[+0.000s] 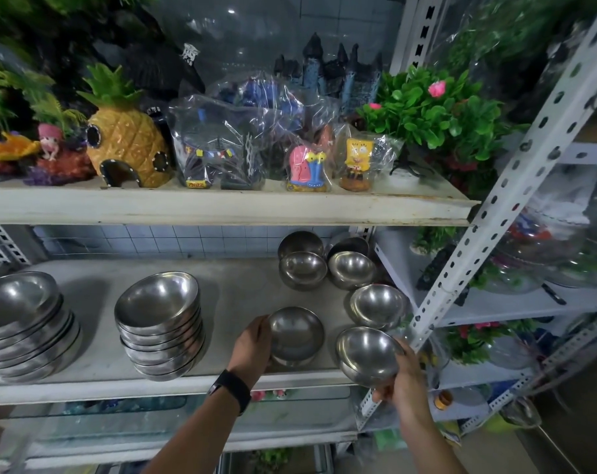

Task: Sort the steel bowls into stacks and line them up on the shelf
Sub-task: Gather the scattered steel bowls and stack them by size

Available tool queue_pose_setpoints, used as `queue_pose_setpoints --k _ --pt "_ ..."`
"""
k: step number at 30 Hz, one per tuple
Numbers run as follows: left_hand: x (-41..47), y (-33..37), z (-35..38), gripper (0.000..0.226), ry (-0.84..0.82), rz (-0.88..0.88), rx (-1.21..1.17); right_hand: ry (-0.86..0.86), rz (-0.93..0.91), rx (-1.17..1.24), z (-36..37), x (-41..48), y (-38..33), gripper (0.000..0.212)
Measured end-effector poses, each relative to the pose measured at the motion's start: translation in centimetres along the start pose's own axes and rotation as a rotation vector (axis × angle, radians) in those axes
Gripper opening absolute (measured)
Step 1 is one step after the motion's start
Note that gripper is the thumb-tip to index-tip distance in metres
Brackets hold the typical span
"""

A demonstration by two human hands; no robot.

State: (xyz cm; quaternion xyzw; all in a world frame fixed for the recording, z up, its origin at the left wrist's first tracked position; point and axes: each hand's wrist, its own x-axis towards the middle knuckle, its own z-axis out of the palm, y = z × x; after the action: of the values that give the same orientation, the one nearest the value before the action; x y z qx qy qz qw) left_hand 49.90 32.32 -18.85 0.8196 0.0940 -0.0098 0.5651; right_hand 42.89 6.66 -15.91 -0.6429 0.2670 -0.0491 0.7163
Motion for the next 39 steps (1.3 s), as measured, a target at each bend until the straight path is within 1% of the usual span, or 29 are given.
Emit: queue_pose_setpoints --k 6,13,19,22,24,27,30,32,35,39 --pt "0.0 0.0 -0.3 0.029 0.008 0.013 0.016 -0.028 -0.012 -0.024 0.1 -0.5 0.2 0.022" --pt "-0.6 0.3 -0.7 0.027 -0.02 0.003 -0.004 -0.045 -0.071 0.018 1.2 -0.9 -2.0 0.023" --pt "-0.7 0.5 -0.8 0.03 -0.013 -0.004 0.013 -0.061 -0.096 -0.079 3.3 0.4 -3.7 0.029" --pt "-0.9 0.6 -1.0 0.031 -0.025 -0.014 0.01 -0.097 -0.152 -0.108 4.9 0.4 -5.0 0.034" --pt "-0.9 0.8 -1.1 0.032 -0.034 -0.025 -0.004 -0.133 -0.187 -0.114 5.9 0.2 -5.7 0.034" --pt "-1.1 0.9 -1.1 0.032 -0.034 -0.04 -0.027 -0.183 -0.224 -0.143 7.3 0.2 -5.5 0.029" --pt "-1.1 0.7 -1.2 0.032 -0.041 -0.073 -0.075 -0.206 -0.195 -0.163 8.4 0.0 -4.7 0.025" --pt "-1.0 0.6 -1.3 0.033 -0.04 -0.08 -0.092 -0.22 -0.198 -0.17 8.9 0.2 -4.3 0.024" --pt "-1.2 0.8 -1.5 0.032 -0.034 -0.048 -0.061 -0.231 -0.188 -0.248 9.6 0.8 -3.6 0.028" --pt "-1.5 0.8 -1.8 0.033 -0.041 -0.024 -0.03 -0.236 -0.275 -0.362 9.6 1.7 -1.9 0.029"
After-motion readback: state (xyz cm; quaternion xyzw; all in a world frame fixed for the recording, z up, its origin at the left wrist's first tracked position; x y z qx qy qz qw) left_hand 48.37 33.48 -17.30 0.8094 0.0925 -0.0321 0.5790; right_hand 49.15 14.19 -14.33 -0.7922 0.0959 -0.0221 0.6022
